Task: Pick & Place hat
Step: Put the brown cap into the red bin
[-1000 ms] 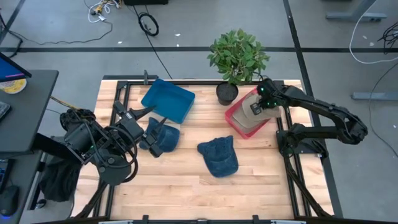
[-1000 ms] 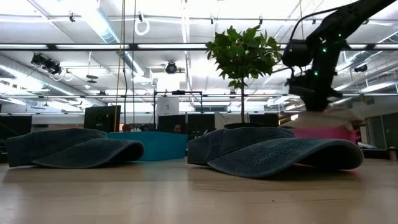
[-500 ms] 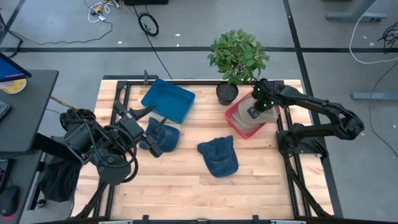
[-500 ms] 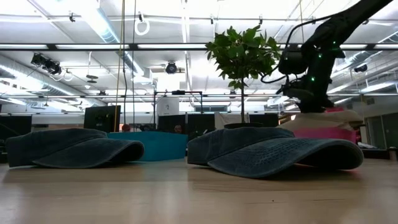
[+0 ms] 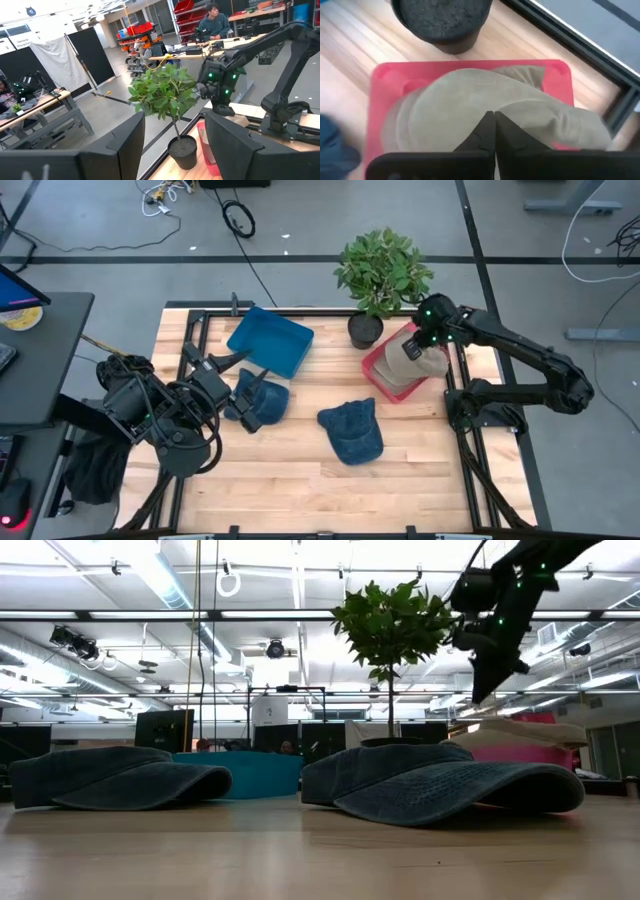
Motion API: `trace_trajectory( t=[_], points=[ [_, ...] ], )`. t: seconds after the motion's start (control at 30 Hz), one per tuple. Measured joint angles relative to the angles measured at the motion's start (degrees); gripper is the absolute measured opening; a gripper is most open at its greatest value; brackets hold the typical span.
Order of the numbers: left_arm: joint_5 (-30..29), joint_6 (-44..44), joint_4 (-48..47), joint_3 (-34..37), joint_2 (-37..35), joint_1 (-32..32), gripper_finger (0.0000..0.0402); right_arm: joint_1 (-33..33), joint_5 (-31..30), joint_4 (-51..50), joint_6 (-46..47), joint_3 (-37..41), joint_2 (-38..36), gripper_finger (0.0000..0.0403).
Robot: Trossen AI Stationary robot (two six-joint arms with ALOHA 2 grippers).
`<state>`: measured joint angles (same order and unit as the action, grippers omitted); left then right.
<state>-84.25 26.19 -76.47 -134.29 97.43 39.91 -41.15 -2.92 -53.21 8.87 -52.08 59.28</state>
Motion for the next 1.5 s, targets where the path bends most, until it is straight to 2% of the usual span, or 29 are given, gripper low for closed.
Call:
trace_trajectory(
  t=[0.17, 0.33, 0.4, 0.57, 0.8, 1.0, 1.1, 1.5],
  points=[
    [0.0, -1.34, 0.0, 0.01, 0.0, 0.01, 0.0211, 0.0, 4.63, -10.34, 8.15, -4.58, -0.18, 0.0],
    [0.0, -1.4, 0.01, 0.01, 0.0, 0.01, 0.021, 0.02, 9.38, -17.6, 13.53, -4.89, -0.32, 0.0],
    [0.0, -1.37, 0.11, 0.01, 0.0, 0.01, 0.021, 0.04, 8.62, -20.99, 14.34, -4.89, -0.32, 0.0],
    [0.0, -1.39, 0.17, -0.01, 0.0, 0.01, 0.021, -0.02, 2.23, -27.36, 13.96, -4.78, -0.3, 0.0],
    [0.0, -1.41, 0.61, -0.01, 0.0, 0.01, 0.021, -0.04, 2.01, -25.74, 13.15, 1.85, 0.77, 0.0],
    [0.0, -1.5, 2.59, -0.01, 0.0, 0.01, 0.021, -0.04, 1.83, -20.09, 13.16, 9.51, 1.16, 0.0],
    [0.02, -1.48, 2.97, -0.01, 0.0, 0.01, 0.021, -0.04, -0.65, -17.78, 14.57, 11.51, 1.16, 0.0],
    [0.02, -1.45, 3.91, 0.0, 0.0, 0.01, 0.021, -0.04, -6.78, -10.68, 13.16, 8.85, 1.16, 0.0]
  ],
)
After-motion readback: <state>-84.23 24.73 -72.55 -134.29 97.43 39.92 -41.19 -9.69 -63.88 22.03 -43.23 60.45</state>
